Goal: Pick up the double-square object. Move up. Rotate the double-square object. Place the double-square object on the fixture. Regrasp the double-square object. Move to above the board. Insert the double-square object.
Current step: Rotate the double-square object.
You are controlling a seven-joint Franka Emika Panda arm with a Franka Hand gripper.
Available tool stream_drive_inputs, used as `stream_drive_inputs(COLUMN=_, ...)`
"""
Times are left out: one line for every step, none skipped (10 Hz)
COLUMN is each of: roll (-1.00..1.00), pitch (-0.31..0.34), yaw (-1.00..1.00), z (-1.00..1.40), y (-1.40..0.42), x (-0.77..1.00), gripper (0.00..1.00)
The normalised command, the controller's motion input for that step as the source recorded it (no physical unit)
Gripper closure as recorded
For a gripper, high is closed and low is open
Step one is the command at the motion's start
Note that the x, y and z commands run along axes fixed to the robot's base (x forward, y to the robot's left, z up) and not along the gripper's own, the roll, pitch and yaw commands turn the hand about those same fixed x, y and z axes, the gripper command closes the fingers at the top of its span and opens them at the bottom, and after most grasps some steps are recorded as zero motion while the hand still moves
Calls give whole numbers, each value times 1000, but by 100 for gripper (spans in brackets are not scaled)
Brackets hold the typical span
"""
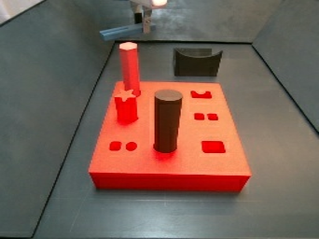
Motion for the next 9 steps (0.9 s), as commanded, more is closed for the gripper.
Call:
stream_drive_inputs(roll=-5, pitch=-3, yaw=-1000, z=1, y=22, x=6, gripper=100)
stream_drive_inputs(roll=-5, pitch=-3, yaw=-1000, z=1, y=22, x=6, gripper=100)
stream_drive_inputs(roll=-6, pitch=-3, yaw=-1000, z=1, y=22, x=6, gripper=100)
stream_drive_inputs(roll=-6, pitch=-3, yaw=-1000, z=1, y=22, x=6, gripper=100)
stream_drive_inputs(roll=-6, pitch=-3, yaw=-1000, z=1, y=22, x=6, gripper=100)
stream_drive_inputs(roll=-6, pitch=-3, yaw=-1000, z=1, y=22, x=6, gripper=100)
stream_drive_inputs(roll=-6, pitch=-3, yaw=-1000, z=1, y=21, x=7, gripper=100)
stream_drive_inputs(roll=-7, pitch=-4, yaw=-1000, z=1, y=21, x=6, gripper=100)
stream_drive_inputs(roll=-7, pitch=-4, yaw=-1000, z=2, y=22, x=6, gripper=100)
